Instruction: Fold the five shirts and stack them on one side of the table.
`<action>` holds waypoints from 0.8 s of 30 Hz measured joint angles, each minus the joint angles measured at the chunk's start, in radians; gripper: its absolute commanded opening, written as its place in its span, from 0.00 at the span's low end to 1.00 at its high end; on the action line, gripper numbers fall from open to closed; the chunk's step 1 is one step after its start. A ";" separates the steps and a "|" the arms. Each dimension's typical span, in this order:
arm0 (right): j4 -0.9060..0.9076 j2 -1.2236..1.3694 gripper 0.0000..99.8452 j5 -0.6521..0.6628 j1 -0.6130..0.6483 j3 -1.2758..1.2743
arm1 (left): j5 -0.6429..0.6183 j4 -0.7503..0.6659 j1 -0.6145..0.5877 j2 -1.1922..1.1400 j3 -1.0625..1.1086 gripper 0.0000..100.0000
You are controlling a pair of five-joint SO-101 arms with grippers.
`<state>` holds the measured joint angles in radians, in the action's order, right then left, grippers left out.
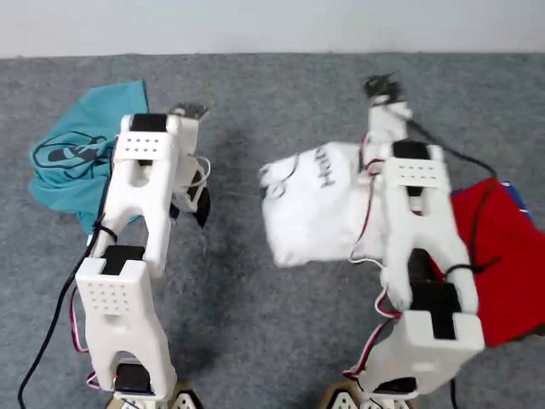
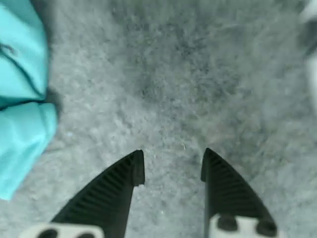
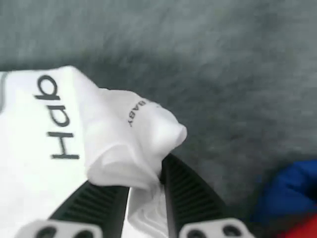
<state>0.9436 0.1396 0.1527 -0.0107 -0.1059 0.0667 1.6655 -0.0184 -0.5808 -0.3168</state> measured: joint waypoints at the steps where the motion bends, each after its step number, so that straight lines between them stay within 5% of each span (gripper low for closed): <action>1: 0.002 -0.018 0.01 -0.017 -0.012 0.014 | -0.002 -0.029 0.000 0.000 0.037 0.19; 11: 0.192 -0.190 0.01 -0.157 -0.126 0.133 | 0.002 -0.318 0.000 0.055 0.362 0.19; 24: 0.322 -0.287 0.01 -0.161 -0.361 0.133 | 0.002 -0.338 -0.002 0.061 0.385 0.19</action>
<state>1.2658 -0.1473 -0.0084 -0.3713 0.0276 0.0683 1.3280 -0.0199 -0.5194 0.0683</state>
